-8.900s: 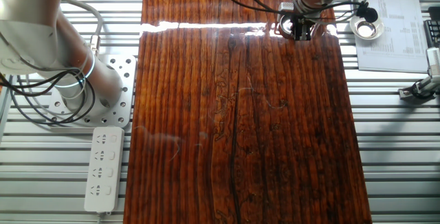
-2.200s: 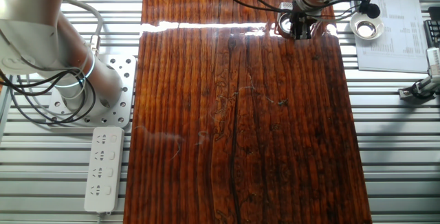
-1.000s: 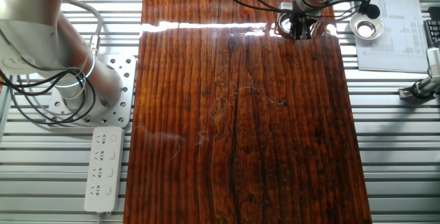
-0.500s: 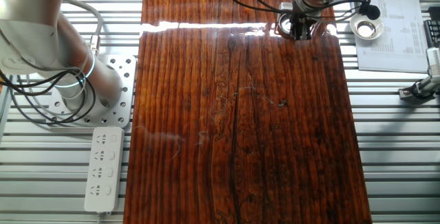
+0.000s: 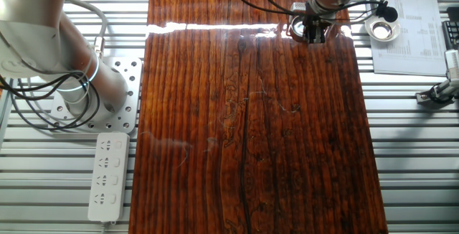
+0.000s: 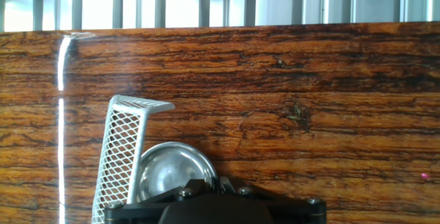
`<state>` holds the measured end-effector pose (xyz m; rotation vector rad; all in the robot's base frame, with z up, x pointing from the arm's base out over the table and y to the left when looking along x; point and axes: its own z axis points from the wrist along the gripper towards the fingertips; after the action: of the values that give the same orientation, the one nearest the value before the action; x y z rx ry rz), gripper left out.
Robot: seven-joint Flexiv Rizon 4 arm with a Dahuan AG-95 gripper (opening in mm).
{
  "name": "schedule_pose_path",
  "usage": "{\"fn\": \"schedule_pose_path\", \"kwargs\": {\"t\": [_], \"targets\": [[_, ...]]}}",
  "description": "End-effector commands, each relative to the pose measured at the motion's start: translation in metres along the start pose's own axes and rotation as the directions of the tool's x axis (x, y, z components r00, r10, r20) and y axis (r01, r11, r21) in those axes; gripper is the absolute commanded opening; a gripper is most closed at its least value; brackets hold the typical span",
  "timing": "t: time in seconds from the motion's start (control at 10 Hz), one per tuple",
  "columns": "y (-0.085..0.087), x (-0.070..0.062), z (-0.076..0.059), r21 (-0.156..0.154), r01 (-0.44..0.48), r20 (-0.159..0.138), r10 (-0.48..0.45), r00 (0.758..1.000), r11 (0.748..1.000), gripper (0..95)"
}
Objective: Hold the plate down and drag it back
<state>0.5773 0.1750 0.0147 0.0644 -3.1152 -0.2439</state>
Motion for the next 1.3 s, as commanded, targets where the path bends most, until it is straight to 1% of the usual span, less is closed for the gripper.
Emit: {"fn": "schedule_pose_path", "kwargs": {"t": [0.1, 1.3], "targets": [[-0.001, 0.000, 0.000, 0.001, 0.001, 0.000, -0.001, 1.000, 1.000, 0.0], [-0.011, -0.002, 0.000, -0.002, 0.016, 0.000, -0.016, 1.000, 1.000, 0.0]]}}
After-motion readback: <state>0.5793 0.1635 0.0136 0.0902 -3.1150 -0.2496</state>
